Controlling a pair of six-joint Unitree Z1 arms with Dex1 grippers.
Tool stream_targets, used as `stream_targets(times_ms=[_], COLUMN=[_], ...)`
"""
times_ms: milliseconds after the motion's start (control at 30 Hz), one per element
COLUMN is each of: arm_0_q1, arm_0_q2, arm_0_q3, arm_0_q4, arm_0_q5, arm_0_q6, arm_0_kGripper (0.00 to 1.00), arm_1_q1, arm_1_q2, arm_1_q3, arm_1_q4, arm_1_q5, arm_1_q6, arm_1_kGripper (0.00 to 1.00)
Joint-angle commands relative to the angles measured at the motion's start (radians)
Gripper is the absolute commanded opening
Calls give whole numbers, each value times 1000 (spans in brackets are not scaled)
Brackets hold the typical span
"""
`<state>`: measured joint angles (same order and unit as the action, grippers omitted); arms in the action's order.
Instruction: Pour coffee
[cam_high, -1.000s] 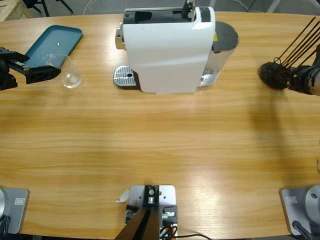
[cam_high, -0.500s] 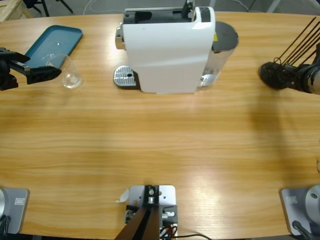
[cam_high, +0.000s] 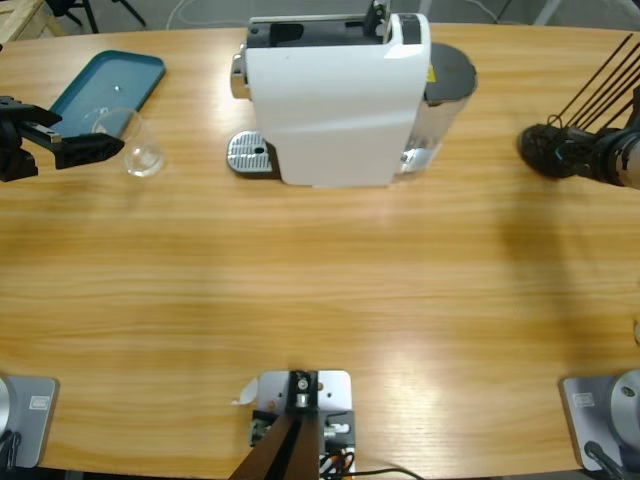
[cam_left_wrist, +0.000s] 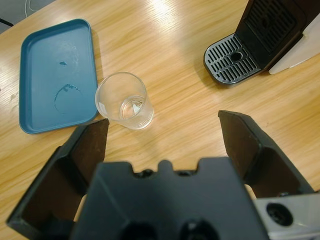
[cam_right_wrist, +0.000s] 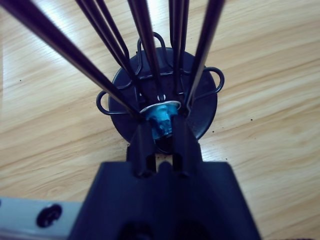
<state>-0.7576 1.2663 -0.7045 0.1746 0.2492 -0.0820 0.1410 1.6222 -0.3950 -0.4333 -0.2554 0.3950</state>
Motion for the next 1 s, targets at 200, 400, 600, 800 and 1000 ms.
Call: stream_targets(times_ms=[200, 400, 600, 800, 1000], arm_0_q1=[-9, -9, -9, -9, -9], arm_0_q2=[33, 30, 30, 36, 40], arm_0_q3=[20, 20, 20, 20, 20], arm_0_q4=[-9, -9, -9, -9, -9], arm_0_q5=[-14, -19, -21, -27, -27], arm_0_q6=[-8, -8, -9, -8, -8], arm_0_kGripper=[944, 941, 942, 945, 945], arm_1_q1=[-14, -11, -6, -4, -4], arm_1_q2=[-195, -248, -162, -67, -8], arm_1_q3=[-79, -100, -76, -13, -6], arm_1_q4=[213, 274, 221, 118, 52], arm_1_q5=[-54, -27, 25, 26, 32], arm_1_q6=[-48, -50, -14, 10, 13], arm_1_kGripper=[0, 0, 195, 179, 177])
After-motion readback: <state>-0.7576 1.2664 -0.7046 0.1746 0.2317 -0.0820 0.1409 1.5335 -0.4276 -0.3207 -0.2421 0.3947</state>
